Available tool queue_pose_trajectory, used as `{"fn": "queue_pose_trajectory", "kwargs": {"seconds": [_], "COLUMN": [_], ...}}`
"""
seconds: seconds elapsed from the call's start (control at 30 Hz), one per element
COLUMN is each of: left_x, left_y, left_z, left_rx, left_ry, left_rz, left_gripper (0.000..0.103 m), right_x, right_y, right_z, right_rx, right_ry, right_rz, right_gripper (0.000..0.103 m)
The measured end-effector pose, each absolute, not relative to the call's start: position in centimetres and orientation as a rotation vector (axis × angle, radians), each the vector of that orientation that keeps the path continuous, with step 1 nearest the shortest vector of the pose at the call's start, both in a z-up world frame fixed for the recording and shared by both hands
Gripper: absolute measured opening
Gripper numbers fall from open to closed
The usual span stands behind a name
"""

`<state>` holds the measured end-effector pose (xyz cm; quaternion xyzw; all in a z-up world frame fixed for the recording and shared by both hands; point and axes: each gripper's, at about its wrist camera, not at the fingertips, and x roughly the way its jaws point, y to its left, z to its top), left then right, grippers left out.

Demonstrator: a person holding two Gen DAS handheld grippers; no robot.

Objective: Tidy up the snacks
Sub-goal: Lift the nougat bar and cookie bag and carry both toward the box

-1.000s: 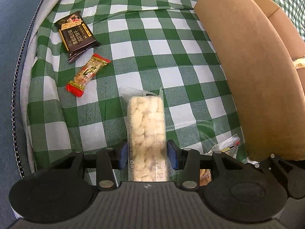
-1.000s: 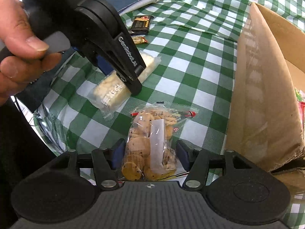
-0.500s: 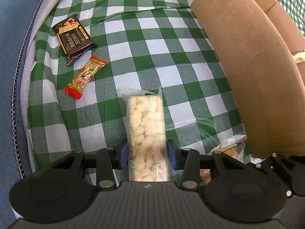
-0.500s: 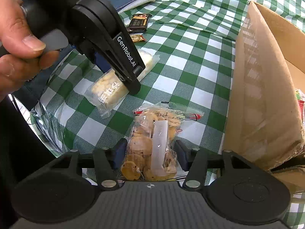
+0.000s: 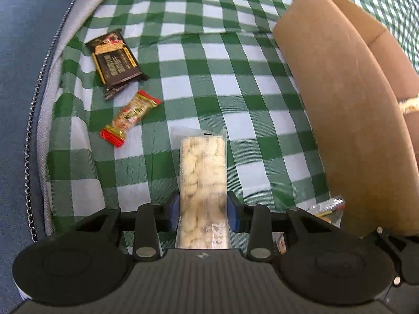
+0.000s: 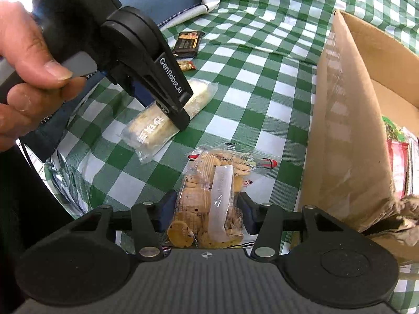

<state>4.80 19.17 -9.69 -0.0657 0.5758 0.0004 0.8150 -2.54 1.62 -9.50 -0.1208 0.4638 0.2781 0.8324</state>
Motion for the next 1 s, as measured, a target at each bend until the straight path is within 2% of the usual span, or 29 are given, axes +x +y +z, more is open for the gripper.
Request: {"fn": "queue_pose_trajectory", "kwargs": {"seconds": [0.37,0.47,0.53,0.6,0.67,0.73,0.77,0.8,0.83,1.0], "left_x": [4.6,4.2,3.6,3.1,2.9,3.2,3.4,3.7,4.0,5.7], "left_y": [19.8,19.9,19.9,19.7,19.5,19.6,19.7,19.8,19.8,18.6], "left_z": [-7.5,-5.9,-4.5,-3.5,-3.1,-3.3,-3.7,-4.4,-5.3,-8.6], "left_rx": [-0.171,-0.165,-0.170,-0.183,-0.202,-0.217,-0.226,-0.239,-0.242,-0.137], "left_ry": [1.111,1.033,0.962,0.911,0.888,0.907,0.934,0.981,1.029,1.183], "left_rz": [0.065,0.094,0.108,0.107,0.102,0.109,0.110,0.107,0.107,0.114], "left_gripper": [0.039,0.023,0.022,0.013,0.013,0.017,0.030,0.048,0.052,0.057], "right_x": [-2.9,-3.2,-3.5,-4.0,-4.3,-4.3,-4.2,-4.0,-3.8,-2.6], "right_y": [1.5,1.4,1.2,0.9,0.5,0.1,-0.2,-0.6,-1.1,-4.4], "right_z": [-8.1,-7.2,-6.2,-5.1,-3.7,-2.3,-1.7,-0.9,-0.1,3.6], "right_rx": [-0.289,-0.285,-0.280,-0.274,-0.256,-0.239,-0.232,-0.222,-0.211,-0.154], "right_ry": [0.887,0.839,0.795,0.743,0.687,0.642,0.631,0.622,0.613,0.574], "right_rz": [0.566,0.561,0.564,0.573,0.586,0.584,0.578,0.573,0.567,0.530], "right_gripper": [0.051,0.050,0.050,0.050,0.050,0.050,0.050,0.050,0.050,0.050]}}
